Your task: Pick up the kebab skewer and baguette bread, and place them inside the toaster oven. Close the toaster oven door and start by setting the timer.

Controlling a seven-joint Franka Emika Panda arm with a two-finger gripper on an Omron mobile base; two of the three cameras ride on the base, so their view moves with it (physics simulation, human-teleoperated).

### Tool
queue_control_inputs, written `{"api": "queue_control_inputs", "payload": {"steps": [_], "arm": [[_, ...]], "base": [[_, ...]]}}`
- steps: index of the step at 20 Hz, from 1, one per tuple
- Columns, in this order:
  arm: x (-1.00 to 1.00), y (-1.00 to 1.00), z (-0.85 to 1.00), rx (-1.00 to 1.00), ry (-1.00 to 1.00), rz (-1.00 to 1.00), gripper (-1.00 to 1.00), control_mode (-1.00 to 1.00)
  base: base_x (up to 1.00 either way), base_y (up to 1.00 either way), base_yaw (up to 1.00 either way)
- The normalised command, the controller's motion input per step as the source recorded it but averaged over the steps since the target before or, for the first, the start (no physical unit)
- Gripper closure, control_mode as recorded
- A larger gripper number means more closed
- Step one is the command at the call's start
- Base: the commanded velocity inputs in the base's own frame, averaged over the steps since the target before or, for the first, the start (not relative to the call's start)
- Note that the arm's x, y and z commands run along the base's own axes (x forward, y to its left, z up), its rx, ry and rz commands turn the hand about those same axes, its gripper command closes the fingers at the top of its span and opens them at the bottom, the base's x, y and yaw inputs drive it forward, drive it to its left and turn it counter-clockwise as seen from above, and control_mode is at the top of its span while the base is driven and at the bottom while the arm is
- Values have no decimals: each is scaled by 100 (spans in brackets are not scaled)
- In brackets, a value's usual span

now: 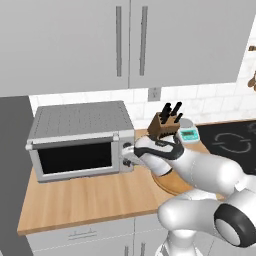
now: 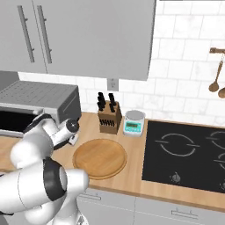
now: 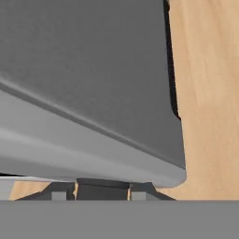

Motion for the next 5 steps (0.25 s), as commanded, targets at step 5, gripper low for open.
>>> {"api": "queue_control_inputs", "payload": {"steps": [5], "arm": [[-32,-2,-29,18,-8,4,100,-100]], "base": [[0,0,0]]}}
